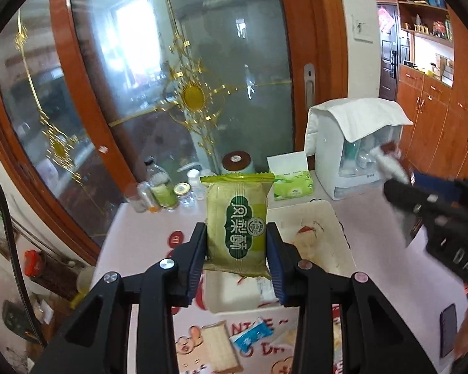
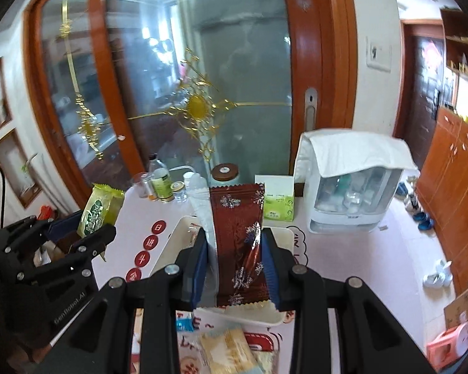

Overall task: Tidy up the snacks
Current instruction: 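Lift both held snacks and carry them over the white tray, then open both tools to drop the snacks into the tray, then withdraw both open tools toward the remaining wafer and blue packet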

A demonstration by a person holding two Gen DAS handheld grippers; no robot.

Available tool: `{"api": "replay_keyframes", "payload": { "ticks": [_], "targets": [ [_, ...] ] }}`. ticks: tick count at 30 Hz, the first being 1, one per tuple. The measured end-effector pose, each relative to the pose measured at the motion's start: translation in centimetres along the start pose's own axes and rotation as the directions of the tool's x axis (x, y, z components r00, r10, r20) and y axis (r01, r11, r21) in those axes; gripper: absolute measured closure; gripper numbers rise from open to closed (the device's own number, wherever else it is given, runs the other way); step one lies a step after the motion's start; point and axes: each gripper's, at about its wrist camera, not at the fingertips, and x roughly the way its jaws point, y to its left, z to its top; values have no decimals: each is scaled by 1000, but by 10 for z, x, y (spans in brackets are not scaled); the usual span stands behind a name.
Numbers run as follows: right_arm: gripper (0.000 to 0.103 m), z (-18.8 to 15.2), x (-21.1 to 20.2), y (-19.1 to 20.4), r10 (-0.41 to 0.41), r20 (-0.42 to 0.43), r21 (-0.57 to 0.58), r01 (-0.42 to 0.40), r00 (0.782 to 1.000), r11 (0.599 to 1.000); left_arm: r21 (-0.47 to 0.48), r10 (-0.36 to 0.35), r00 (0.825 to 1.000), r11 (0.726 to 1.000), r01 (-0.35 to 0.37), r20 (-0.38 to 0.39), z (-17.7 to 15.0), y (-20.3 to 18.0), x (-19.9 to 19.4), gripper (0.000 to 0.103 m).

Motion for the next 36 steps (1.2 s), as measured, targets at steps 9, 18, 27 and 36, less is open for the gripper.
{"api": "replay_keyframes", "payload": {
  "ticks": [9,18,27,36],
  "targets": [
    [68,-14,123,4,-65,-168,48,74,984,996,48,-62,991,997,68,-120,-14,-7,130,62],
    [62,-61,205,-10,-106,-327,69,136,939,988,-27,-128,961,992,125,-246,-66,7,227,12],
    [60,-72,221,-4,-72,-353,97,113,933,989,40,-81,966,995,94,-247,-92,3,220,12],
    [59,-77,193,10,-25,-322,103,61,946,993,29,-60,974,997,68,-217,-99,13,170,12]
  ]
}}
